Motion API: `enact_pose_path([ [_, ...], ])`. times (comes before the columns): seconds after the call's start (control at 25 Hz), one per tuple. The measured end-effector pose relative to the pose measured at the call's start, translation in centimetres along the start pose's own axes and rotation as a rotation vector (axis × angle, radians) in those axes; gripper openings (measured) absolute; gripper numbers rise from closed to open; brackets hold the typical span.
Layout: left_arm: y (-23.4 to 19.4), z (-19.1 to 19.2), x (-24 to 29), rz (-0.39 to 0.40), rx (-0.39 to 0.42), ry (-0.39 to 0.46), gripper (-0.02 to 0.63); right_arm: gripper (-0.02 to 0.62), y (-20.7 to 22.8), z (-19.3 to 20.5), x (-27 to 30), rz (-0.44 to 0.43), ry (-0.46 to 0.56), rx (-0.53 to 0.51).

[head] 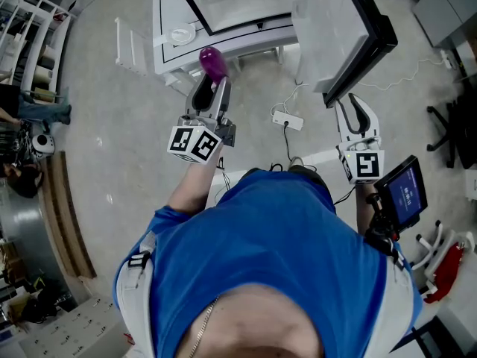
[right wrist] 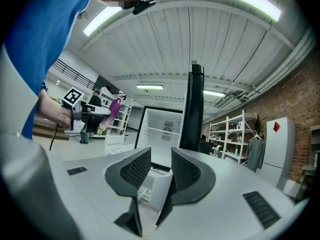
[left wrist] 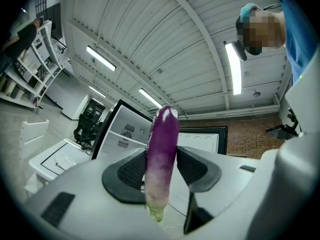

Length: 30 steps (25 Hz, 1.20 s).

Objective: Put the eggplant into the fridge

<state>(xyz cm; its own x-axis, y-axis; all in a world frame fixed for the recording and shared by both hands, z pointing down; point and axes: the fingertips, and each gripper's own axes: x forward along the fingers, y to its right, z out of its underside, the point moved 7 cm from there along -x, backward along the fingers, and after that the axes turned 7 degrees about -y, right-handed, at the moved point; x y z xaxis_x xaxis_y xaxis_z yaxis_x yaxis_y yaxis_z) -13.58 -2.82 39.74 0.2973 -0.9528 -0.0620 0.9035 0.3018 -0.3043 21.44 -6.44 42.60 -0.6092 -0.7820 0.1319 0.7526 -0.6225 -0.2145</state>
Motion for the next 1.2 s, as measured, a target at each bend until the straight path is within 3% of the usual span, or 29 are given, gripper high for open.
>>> enact_pose_path([
  [0.92,-5.7,-0.8,-5.4,0.008,-0.003,-0.024,0.198,0.129,-10.5,-2.5,4.1,-0.081,0.019,0.005],
  [1.2,-6.8,-1.2,-4.3,0.016,0.009,-0.027,0.198,0.129,-12.0,-3.8,6.5,-0.115,0.051,0.006],
])
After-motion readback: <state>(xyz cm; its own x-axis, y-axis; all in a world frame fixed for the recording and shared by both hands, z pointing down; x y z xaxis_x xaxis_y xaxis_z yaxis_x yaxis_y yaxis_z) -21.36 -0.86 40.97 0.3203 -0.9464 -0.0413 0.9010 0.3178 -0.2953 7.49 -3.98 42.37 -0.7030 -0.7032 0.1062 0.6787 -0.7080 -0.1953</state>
